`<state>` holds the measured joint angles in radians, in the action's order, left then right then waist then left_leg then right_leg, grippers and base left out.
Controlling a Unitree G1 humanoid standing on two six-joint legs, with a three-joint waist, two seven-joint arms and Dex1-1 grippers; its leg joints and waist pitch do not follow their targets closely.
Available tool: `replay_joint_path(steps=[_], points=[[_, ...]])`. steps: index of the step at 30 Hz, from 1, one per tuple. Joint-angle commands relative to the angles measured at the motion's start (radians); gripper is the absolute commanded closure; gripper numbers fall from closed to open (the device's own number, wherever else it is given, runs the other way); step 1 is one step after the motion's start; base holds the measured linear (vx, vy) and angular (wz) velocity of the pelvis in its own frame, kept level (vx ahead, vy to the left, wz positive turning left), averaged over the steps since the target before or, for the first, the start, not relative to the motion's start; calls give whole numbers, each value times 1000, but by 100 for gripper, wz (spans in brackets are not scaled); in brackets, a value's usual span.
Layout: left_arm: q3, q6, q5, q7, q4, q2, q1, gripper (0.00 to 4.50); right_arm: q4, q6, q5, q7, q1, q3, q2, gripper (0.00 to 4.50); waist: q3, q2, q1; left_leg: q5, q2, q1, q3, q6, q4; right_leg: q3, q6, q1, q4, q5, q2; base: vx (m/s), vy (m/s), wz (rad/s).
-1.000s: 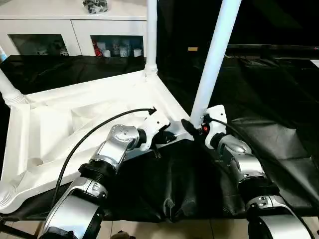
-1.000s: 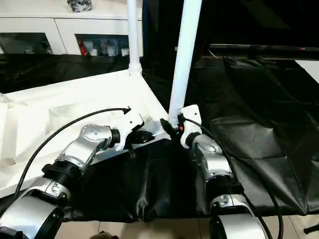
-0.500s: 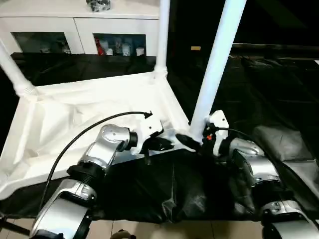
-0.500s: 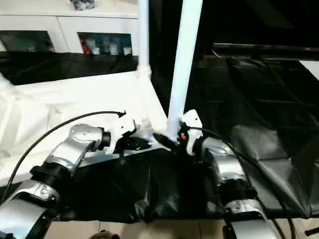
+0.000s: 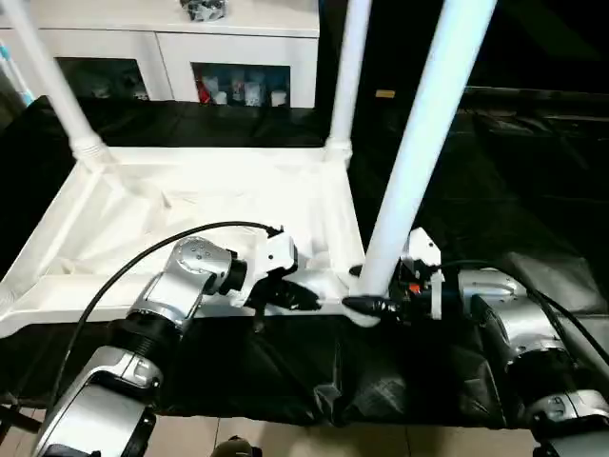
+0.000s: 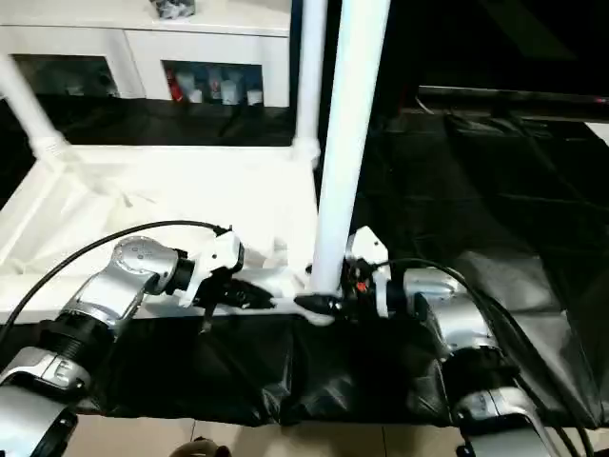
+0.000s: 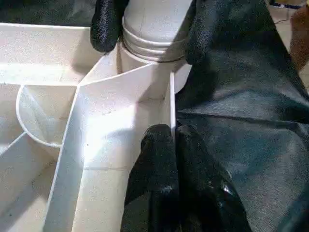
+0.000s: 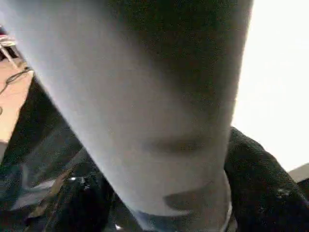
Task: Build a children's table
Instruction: Rotate leg to tighten
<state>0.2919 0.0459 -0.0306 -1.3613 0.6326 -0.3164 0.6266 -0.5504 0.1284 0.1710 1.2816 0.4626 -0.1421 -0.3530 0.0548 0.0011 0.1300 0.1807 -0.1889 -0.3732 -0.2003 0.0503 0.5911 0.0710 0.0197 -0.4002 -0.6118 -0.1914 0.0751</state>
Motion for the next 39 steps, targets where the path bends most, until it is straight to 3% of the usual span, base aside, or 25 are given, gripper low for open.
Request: replay_joint_path(steps=[1,9,12,13,16,21,23,26,30,33,39], points=[[22,0,19,3,-36,20,8,450,48,9,17,45,-12,-48,17,171,-66,-7,-3,164,-57,17,23,-67,-67,-51,232,46,70,-167,85,0,0,0],[-14,2,0,158,15,84,35,450,27,-3,12,-103,-34,-8,96,188,-64,-11,5,185,-56,19,24,-50,-69,-52,214,44,76,-218,87,0,0,0],[-27,5,-14,249,45,130,59,450,-72,-13,-14,-345,8,58,174,189,-57,-10,-6,240,-51,25,29,-12,-76,-52,174,37,94,-369,92,0,0,0],[-27,4,-14,250,45,131,59,450,-73,-13,-14,-347,8,59,175,189,-58,-11,-10,247,-52,26,32,-4,-78,-51,169,39,94,-385,92,0,0,0],[-37,22,-36,359,77,176,86,450,-139,-19,-34,-510,39,97,225,189,-59,-9,-27,244,-51,22,31,-2,-78,-54,169,40,93,-349,89,0,0,0],[-59,56,-52,535,119,258,120,450,-212,-12,-44,-689,80,138,309,189,-65,-7,-34,207,-47,23,27,-13,-73,-54,197,43,87,-256,87,0,0,0],[-59,53,-55,546,127,274,122,450,-216,-29,-44,-694,83,141,328,189,-67,-6,-31,179,-48,19,27,-28,-71,-54,201,46,82,-204,86,0,0,0],[-47,35,-56,515,115,276,109,450,-214,-31,-15,-686,87,159,345,120,-69,-6,-31,151,-47,15,26,-56,-68,-53,219,50,73,-128,83,0,0,0],[-33,9,-46,451,92,251,86,450,-181,-48,-15,-617,73,138,315,79,-66,-1,-33,187,-48,18,26,-52,-71,-52,221,50,80,-173,85,0,0,0],[-31,-6,-39,416,86,232,77,450,-147,-50,-7,-547,60,127,280,72,-66,-2,-33,194,-49,17,27,-51,-72,-53,215,52,79,-176,84,0,0,0],[-27,-28,-24,318,64,182,60,450,-68,-60,6,-341,23,84,170,72,-68,-4,-28,159,-51,12,23,-79,-65,-51,237,56,70,-110,82,0,0,0]])
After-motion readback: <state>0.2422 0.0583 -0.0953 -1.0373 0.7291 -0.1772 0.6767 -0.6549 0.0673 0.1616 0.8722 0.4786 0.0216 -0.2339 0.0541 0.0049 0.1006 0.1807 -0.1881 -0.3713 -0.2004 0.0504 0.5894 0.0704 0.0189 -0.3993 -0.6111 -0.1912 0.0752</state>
